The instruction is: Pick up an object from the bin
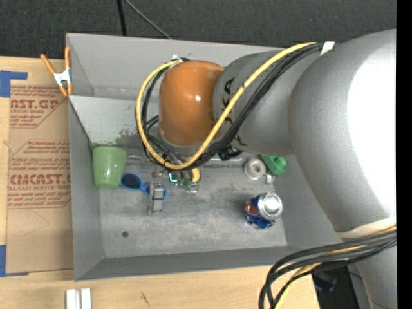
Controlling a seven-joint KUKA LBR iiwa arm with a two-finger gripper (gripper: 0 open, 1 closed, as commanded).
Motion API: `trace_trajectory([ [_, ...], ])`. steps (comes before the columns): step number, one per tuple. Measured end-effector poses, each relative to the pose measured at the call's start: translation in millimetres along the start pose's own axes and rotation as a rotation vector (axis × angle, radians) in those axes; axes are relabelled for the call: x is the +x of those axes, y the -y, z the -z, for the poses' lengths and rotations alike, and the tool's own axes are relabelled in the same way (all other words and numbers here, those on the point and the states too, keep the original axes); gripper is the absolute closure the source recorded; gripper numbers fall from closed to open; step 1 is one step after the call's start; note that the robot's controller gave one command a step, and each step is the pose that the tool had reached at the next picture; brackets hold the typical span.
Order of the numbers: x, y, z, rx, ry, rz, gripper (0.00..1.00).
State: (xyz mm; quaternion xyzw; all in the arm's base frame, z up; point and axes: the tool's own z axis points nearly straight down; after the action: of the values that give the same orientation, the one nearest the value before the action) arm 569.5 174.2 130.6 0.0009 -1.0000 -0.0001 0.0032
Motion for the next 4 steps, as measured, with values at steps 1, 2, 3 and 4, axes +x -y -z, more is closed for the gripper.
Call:
trace_trajectory([
  [1, -15.8, -12.6, -52.4, 0.000, 0.003, -0.049, 0.00],
  [2, -17.2, -12.3, -48.6, -0.002, 0.007, -0.049, 1.00],
  [3, -12.9, -20.4, 102.9, -0.005, 0.017, -0.061, 1.00],
  [4, 10.8, 55.9, 66.9, 0.003, 0.005, 0.163, 1.00],
])
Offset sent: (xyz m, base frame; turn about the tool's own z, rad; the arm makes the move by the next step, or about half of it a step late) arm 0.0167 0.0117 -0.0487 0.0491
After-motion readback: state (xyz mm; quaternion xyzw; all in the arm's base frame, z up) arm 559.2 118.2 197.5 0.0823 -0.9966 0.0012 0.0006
